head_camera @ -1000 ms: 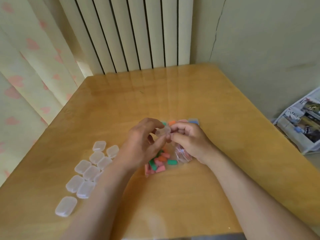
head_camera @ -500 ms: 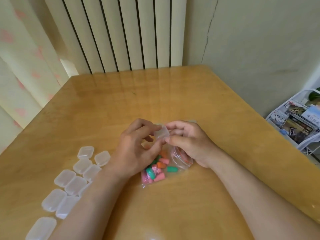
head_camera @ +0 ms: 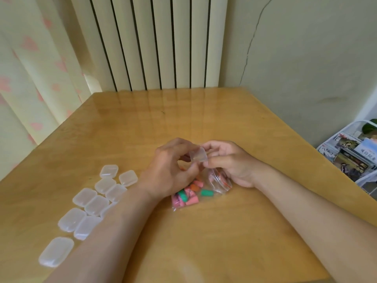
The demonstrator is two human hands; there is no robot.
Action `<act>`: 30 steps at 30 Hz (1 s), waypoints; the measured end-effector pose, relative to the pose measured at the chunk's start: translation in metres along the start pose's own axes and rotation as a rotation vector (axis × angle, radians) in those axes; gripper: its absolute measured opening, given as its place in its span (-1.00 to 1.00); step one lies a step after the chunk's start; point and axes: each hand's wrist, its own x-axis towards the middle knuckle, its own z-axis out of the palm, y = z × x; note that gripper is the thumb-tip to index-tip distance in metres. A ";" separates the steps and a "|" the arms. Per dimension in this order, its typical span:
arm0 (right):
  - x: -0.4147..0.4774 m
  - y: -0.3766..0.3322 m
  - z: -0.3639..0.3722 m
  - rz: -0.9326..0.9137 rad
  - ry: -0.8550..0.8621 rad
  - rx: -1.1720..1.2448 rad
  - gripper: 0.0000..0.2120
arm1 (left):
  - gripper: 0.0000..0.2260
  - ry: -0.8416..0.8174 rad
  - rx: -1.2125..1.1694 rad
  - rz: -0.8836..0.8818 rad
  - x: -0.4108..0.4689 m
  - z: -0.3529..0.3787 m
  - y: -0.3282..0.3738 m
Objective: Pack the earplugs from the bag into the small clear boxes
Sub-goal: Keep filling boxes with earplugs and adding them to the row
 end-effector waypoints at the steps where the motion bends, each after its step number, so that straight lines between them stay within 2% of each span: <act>1: 0.000 0.001 -0.003 -0.006 -0.015 0.021 -0.49 | -0.71 0.005 -0.007 -0.001 0.000 0.001 -0.001; 7: 0.001 0.006 -0.008 -0.128 -0.031 -0.003 -0.73 | -0.63 0.017 -0.059 0.002 -0.002 0.005 0.003; 10: -0.001 0.007 -0.007 -0.166 -0.026 0.005 -0.73 | -0.73 0.039 -0.041 -0.069 -0.002 0.002 0.004; 13: -0.002 0.006 -0.007 -0.151 -0.006 -0.003 -0.81 | -0.86 0.054 -0.044 -0.081 -0.004 0.003 0.002; 19: -0.006 0.003 -0.004 -0.110 0.040 -0.016 -0.86 | -0.88 0.041 -0.098 -0.042 -0.002 0.007 0.006; 22: -0.006 0.003 -0.002 -0.105 0.075 -0.022 -0.81 | -0.83 0.033 -0.100 -0.037 -0.001 0.006 0.005; 25: -0.006 0.005 0.000 -0.102 0.078 -0.035 -0.75 | -0.88 0.051 -0.106 -0.046 -0.002 0.008 0.003; 30: -0.008 0.004 -0.001 -0.133 0.060 -0.032 -0.77 | -0.93 0.058 -0.108 -0.044 -0.001 0.009 0.002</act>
